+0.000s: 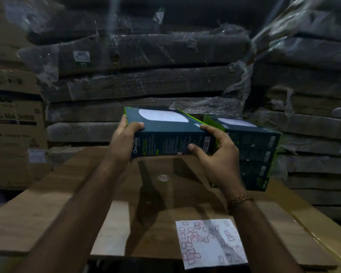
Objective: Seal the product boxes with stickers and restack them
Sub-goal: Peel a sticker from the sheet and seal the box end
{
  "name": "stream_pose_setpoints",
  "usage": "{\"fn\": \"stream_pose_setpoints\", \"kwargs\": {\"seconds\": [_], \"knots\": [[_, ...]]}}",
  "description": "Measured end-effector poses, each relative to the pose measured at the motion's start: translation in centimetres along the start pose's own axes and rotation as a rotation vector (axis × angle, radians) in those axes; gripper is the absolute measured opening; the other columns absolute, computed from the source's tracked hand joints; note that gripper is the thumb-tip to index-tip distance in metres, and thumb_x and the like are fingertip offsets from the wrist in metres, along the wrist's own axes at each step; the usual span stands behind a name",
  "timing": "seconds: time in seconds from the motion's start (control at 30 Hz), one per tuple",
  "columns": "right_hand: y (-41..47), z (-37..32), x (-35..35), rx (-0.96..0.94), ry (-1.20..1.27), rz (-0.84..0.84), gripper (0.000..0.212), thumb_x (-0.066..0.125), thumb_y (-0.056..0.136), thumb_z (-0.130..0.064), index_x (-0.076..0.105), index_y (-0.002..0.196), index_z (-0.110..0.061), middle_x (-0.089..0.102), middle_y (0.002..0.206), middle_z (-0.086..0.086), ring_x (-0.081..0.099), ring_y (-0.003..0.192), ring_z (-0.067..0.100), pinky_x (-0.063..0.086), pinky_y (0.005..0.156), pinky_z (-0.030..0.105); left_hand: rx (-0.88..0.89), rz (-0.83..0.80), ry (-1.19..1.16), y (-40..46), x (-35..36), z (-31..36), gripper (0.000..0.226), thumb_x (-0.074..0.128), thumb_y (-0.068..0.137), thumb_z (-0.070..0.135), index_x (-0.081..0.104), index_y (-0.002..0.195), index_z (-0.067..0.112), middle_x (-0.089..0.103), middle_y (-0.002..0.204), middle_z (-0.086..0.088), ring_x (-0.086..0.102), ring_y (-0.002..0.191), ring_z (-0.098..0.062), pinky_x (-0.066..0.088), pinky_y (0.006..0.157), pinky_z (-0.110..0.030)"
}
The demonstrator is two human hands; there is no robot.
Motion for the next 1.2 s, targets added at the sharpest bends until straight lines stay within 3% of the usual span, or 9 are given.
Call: {"fn": "stream_pose_setpoints", "kwargs": {"seconds": [0.13, 0.33, 0.5, 0.63, 0.8, 0.93, 1.03, 1.1, 1.2], "knots": [[3.7, -0.6, -3.8, -0.027, -0.015, 0.067, 0.059, 0.093, 0.081, -0.031, 0.069, 0.135, -0.034, 0.065, 0.131, -0.008, 0.064, 0.122, 0.011, 0.056, 0.107, 0.042, 0.066, -0.097, 0.018, 2.4, 5.3, 2.1, 0.033, 0.053, 0.106, 0.024, 0.058, 0.138, 0.023, 0.075, 0.111, -0.008, 0.074, 0.087, -0.021, 0.061, 0.061, -0.037], [8.4, 1.1, -10.0, -0.055, -0.087, 0.143, 0.055, 0.091, 0.083, -0.027, 0.069, 0.133, -0.034, 0.063, 0.134, -0.007, 0.061, 0.123, 0.011, 0.055, 0.109, 0.042, 0.133, -0.169, 0.02, 5.9, 13.8, 3.0, 0.063, 0.058, 0.087, 0.04, 0.054, 0.148, 0.024, 0.073, 0.118, -0.01, 0.071, 0.101, -0.026, 0.06, 0.071, -0.039], [11.8, 3.7, -14.1, -0.086, -0.132, 0.208, 0.052, 0.09, 0.084, -0.021, 0.071, 0.131, -0.029, 0.065, 0.133, -0.005, 0.062, 0.122, 0.01, 0.054, 0.109, 0.043, 0.156, -0.24, 0.016, 8.9, 20.2, 2.2, 0.073, 0.055, 0.085, 0.042, 0.045, 0.154, 0.021, 0.069, 0.126, -0.019, 0.07, 0.113, -0.039, 0.061, 0.086, -0.064], [14.9, 7.0, -16.3, -0.072, -0.183, 0.205, 0.051, 0.09, 0.084, -0.022, 0.07, 0.131, -0.03, 0.067, 0.132, -0.003, 0.065, 0.122, 0.015, 0.056, 0.108, 0.046, 0.121, -0.278, 0.065, 11.2, 24.5, 0.6, 0.09, 0.054, 0.083, 0.047, 0.029, 0.164, 0.017, 0.07, 0.12, -0.013, 0.071, 0.107, -0.031, 0.061, 0.08, -0.048], [17.1, 10.7, -17.6, -0.067, -0.253, 0.206, 0.051, 0.09, 0.083, -0.016, 0.072, 0.13, -0.027, 0.07, 0.128, 0.001, 0.065, 0.117, 0.016, 0.055, 0.106, 0.037, 0.064, -0.306, 0.105, 14.1, 28.0, -2.6, 0.096, 0.052, 0.081, 0.051, 0.022, 0.167, 0.02, 0.063, 0.133, -0.018, 0.067, 0.112, -0.031, 0.059, 0.081, -0.044], [17.8, 13.8, -18.0, -0.039, -0.334, 0.164, 0.056, 0.088, 0.084, -0.011, 0.069, 0.135, -0.027, 0.066, 0.137, 0.001, 0.06, 0.125, 0.016, 0.042, 0.106, 0.021, 0.032, -0.331, 0.135, 15.8, 30.1, -6.0, 0.107, 0.055, 0.074, 0.061, 0.02, 0.169, 0.029, 0.052, 0.152, -0.024, 0.055, 0.136, -0.04, 0.048, 0.111, -0.06], [17.6, 16.3, -18.3, 0.029, -0.355, 0.129, 0.059, 0.083, 0.088, -0.005, 0.066, 0.139, -0.03, 0.062, 0.144, 0.001, 0.055, 0.129, 0.015, 0.041, 0.107, 0.024, -0.012, -0.357, 0.127, 16.9, 31.2, -8.8, 0.114, 0.057, 0.064, 0.068, 0.027, 0.166, 0.029, 0.048, 0.158, -0.025, 0.05, 0.142, -0.042, 0.04, 0.119, -0.067], [17.3, 17.3, -18.4, 0.058, -0.37, 0.119, 0.06, 0.08, 0.09, -0.003, 0.065, 0.141, -0.032, 0.061, 0.145, 0.002, 0.055, 0.13, 0.017, 0.044, 0.106, 0.028, -0.021, -0.351, 0.143, 17.1, 31.6, -9.7, 0.11, 0.057, 0.065, 0.067, 0.03, 0.164, 0.029, 0.051, 0.155, -0.023, 0.052, 0.141, -0.042, 0.041, 0.118, -0.066], [17.0, 18.5, -18.3, 0.066, -0.376, 0.11, 0.06, 0.079, 0.091, -0.002, 0.064, 0.141, -0.032, 0.061, 0.146, 0.003, 0.056, 0.132, 0.02, 0.045, 0.105, 0.029, 0.0, -0.357, 0.166, 16.4, 31.9, -9.5, 0.096, 0.053, 0.078, 0.057, 0.029, 0.162, 0.017, 0.064, 0.13, -0.015, 0.062, 0.122, -0.034, 0.051, 0.104, -0.053]]}}
Point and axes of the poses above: each hand's wrist, its own y-axis towards the middle knuckle, its own x-axis out of the palm, z = x × y, the point moved 10 cm from there along y, towards the middle knuckle
